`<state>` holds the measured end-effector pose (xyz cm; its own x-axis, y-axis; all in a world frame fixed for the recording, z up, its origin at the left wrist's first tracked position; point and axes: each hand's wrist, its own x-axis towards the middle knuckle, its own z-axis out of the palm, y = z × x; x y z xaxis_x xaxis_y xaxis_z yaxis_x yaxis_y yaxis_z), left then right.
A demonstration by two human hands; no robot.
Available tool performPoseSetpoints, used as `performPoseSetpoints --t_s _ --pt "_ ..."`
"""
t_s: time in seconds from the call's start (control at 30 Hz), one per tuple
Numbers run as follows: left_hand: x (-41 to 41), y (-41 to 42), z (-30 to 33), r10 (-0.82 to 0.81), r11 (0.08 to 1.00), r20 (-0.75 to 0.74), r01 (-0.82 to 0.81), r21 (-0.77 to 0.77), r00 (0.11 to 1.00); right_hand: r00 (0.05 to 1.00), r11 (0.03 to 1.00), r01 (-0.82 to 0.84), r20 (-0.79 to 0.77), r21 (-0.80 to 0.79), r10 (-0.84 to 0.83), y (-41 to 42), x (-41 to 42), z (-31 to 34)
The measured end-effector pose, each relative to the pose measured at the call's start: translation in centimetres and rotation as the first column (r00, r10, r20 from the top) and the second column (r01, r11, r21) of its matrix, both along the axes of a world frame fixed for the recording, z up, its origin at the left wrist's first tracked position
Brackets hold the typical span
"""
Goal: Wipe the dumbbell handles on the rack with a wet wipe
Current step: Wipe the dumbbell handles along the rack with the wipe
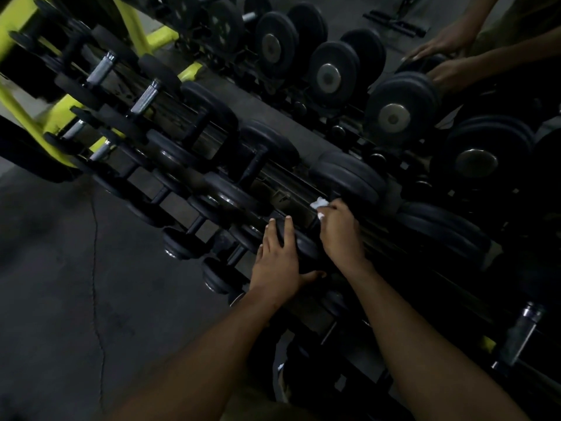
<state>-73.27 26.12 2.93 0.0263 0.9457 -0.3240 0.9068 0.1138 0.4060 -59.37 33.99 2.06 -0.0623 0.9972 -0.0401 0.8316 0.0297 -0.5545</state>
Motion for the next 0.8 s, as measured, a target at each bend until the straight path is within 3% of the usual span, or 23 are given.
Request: performPoseSetpoints --t_s 0.1,0.17,0.3,0.4,0.5,0.63,0.7,0.8 --pt "-0.1 0.0 0.0 -0.005 1.0 -0.004 0.005 0.004 1.0 0.969 0.962 -0.244 -0.007 -0.125 0.245 0.5 0.8 0.5" --pt "-0.1 0.0 0.1 -0.008 1.0 0.001 0.008 0.008 1.0 0.957 0.944 -0.29 -0.057 -0.154 0.285 0.9 1.3 0.6" --pt "0.0 -0.1 0.1 -0.006 1.0 -0.021 0.007 0.022 1.0 0.994 0.993 -0.11 0.012 -0.034 0.111 1.1 1.5 0.0" --pt "0.0 -0.1 0.0 -0.004 1.0 -0.022 0.005 0.01 1.0 0.986 0.993 -0.094 0.144 0.065 0.084 0.4 1.1 -0.7" --pt "0.0 0.0 0.1 -0.003 1.0 -0.02 0.003 -0.002 1.0 0.991 0.992 0.059 0.116 0.109 -0.072 -0.2 0.8 -0.9" --pt "0.0 -0.1 0.0 -0.005 1.0 -0.019 0.005 -0.006 1.0 0.951 0.963 0.269 -0.165 0.029 -0.261 -0.8 0.3 -1.3" --pt "0.0 -0.1 0.1 -0.005 1.0 -0.018 0.005 -0.01 1.0 0.887 0.927 0.374 -0.304 0.033 -0.347 -0.8 0.4 -1.5" --pt "0.0 0.0 0.2 -0.001 1.0 -0.02 0.0 -0.017 1.0 0.621 0.852 0.482 -0.605 -0.206 -0.498 -0.5 0.5 -1.5"
